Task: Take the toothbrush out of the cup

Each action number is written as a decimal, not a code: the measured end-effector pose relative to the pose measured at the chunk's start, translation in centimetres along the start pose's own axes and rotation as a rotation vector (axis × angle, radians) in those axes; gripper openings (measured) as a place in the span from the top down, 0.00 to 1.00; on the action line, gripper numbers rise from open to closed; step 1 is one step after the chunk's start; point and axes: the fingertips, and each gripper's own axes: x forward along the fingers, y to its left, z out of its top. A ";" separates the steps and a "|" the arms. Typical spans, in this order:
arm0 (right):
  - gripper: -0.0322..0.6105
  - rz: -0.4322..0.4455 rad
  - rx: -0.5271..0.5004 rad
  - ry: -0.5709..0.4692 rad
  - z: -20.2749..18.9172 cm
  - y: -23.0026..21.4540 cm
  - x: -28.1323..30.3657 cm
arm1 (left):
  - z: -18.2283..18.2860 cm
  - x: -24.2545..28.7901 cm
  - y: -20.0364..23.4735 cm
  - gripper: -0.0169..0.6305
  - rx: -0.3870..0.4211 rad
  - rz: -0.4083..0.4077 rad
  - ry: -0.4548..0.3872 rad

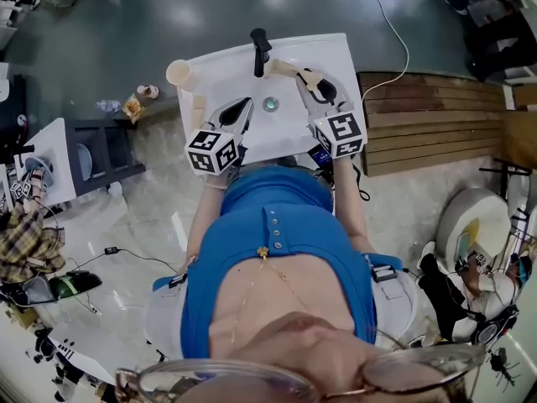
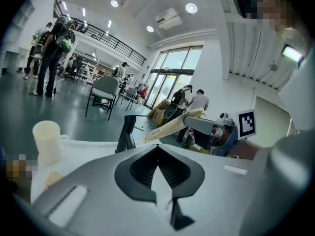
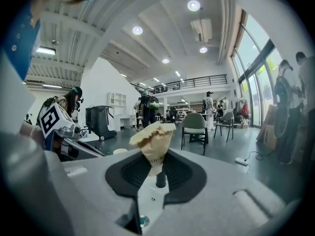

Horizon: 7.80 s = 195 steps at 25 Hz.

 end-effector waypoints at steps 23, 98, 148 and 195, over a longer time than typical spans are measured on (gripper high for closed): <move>0.84 -0.287 -0.024 0.163 -7.7 -13.2 -6.1 | -2.2 3.6 -4.4 0.97 -0.025 0.042 0.004; 0.78 -0.479 0.339 0.675 -26.6 -13.3 -12.3 | -6.1 6.3 -5.2 0.97 0.037 -0.184 0.257; 0.59 -0.327 0.338 0.781 -24.0 -9.2 -11.0 | -4.9 4.0 -4.3 0.97 0.045 -0.197 0.205; 0.95 0.354 -0.200 0.474 -10.0 7.3 0.5 | -2.5 -0.7 -0.4 0.97 0.073 -0.108 0.125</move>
